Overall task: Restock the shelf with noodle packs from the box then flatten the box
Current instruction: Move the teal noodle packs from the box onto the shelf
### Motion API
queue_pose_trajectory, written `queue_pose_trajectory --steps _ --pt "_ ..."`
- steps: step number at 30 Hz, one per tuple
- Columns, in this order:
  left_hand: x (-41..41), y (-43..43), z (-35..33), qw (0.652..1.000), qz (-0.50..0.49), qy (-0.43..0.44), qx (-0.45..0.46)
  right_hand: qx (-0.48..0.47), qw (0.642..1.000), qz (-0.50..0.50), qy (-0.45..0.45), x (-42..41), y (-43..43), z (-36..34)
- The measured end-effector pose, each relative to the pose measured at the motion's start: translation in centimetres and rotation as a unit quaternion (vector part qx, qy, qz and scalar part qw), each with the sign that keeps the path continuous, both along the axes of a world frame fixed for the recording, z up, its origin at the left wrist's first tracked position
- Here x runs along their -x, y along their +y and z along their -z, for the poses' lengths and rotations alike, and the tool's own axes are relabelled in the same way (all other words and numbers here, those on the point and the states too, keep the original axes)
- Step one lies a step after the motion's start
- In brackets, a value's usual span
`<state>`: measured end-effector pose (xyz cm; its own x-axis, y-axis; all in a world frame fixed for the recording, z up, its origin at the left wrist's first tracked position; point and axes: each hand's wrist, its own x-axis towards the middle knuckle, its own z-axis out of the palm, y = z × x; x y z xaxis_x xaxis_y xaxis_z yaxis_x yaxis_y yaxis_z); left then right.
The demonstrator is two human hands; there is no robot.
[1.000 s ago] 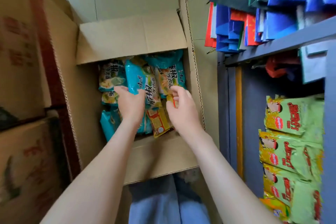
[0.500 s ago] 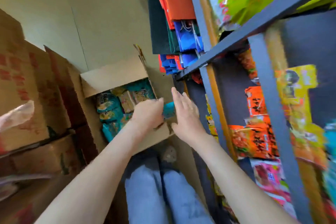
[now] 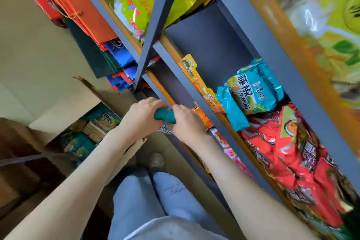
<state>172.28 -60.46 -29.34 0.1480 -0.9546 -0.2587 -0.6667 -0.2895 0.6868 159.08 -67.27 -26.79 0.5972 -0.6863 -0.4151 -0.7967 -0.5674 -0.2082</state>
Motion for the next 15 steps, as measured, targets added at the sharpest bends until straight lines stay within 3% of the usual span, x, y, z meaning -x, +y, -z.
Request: queue_pose_trajectory --steps 6,11,15 --pt "2.7 -1.3 -0.8 0.983 -0.176 0.055 0.005 0.039 0.991 0.124 -0.013 3.3 -0.6 -2.3" --pt "4.3 -2.4 -2.1 0.987 -0.119 0.042 -0.098 0.097 0.984 0.151 -0.006 5.2 -0.7 -3.3" --pt "5.7 -4.0 -3.6 0.989 -0.094 0.065 -0.095 0.077 0.972 0.216 -0.042 6.3 -1.3 -5.1"
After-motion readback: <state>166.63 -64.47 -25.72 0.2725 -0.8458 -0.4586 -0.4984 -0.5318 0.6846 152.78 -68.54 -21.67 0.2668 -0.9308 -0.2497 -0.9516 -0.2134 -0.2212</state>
